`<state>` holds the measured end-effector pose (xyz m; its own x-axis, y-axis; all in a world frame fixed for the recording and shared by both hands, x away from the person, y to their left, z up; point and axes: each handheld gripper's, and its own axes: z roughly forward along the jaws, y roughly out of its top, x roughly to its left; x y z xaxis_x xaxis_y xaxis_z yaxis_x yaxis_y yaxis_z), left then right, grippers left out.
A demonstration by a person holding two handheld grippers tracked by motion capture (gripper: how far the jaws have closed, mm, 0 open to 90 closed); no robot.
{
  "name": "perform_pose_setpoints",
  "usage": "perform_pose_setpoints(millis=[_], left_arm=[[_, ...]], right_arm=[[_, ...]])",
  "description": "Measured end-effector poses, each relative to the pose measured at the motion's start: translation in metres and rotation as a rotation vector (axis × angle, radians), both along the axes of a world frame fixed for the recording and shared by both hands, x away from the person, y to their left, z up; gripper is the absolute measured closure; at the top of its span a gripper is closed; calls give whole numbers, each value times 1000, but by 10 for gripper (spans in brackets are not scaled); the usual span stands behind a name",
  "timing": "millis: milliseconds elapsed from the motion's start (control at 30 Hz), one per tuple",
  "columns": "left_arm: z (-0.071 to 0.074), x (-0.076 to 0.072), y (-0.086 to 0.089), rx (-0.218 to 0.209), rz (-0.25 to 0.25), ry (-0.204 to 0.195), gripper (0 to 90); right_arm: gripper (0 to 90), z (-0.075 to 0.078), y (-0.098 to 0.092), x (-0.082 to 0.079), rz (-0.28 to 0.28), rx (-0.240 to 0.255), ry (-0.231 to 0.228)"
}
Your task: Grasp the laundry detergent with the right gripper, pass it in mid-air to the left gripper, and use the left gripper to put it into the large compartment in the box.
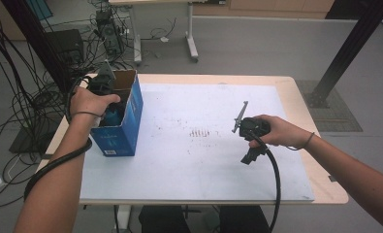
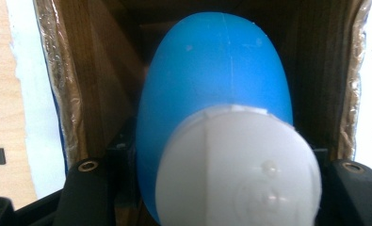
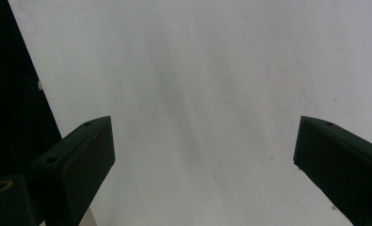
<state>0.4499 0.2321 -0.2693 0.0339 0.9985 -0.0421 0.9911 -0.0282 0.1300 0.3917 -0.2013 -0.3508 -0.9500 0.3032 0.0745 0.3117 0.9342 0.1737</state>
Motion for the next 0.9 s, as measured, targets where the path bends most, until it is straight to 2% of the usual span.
perform_pose_setpoints(millis=[900], left_arm=[[0, 2, 0, 0, 3, 4, 376]], right_arm=[[58, -1, 1, 0, 5, 3, 6]])
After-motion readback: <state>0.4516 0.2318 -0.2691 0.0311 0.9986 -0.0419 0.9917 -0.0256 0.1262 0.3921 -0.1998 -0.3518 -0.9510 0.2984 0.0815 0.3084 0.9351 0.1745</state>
